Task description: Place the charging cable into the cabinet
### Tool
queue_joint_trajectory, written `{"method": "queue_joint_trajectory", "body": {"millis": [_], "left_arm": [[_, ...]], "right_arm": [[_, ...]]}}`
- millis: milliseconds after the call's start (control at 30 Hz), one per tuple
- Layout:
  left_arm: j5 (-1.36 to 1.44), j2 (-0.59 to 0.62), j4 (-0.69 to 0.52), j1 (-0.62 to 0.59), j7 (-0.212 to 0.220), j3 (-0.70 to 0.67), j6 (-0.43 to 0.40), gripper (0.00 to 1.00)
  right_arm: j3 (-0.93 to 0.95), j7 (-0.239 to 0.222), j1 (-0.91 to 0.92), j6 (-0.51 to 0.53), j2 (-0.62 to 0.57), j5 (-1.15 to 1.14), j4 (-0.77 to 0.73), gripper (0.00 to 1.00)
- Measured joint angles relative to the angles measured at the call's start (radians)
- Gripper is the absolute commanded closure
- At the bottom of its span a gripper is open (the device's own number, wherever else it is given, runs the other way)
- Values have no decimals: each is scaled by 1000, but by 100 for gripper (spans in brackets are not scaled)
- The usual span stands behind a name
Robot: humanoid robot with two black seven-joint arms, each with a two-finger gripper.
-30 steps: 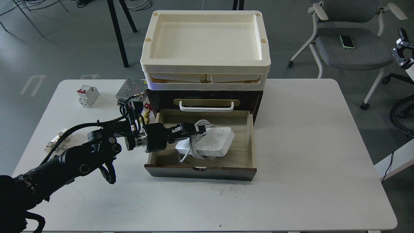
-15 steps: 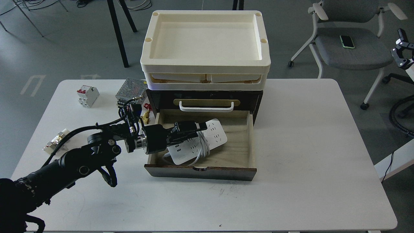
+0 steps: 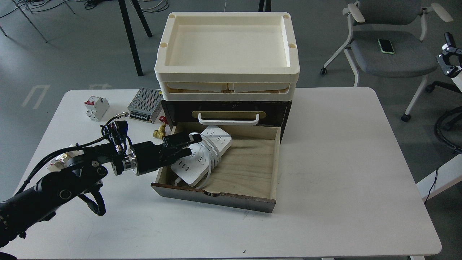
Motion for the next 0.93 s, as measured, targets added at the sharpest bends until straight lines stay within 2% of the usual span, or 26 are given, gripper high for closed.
{"method": "queue_joint_trajectory", "body": {"millis": [300, 500, 700, 933], "left_arm": [[-67, 133, -144, 19, 2, -81, -1, 4], [-169, 166, -160, 47, 2, -176, -1, 2], [-413, 194, -125, 91, 2, -298, 0, 2], [-865, 196, 24, 96, 2, -396, 0, 2]], "right_arm": [[0, 0, 1, 0, 0, 0, 0, 0], [0, 0, -1, 0, -2, 0, 2, 0], [3, 0, -6, 0, -7, 0, 12, 0], [71, 0, -8, 0, 3, 4, 52, 0]]}}
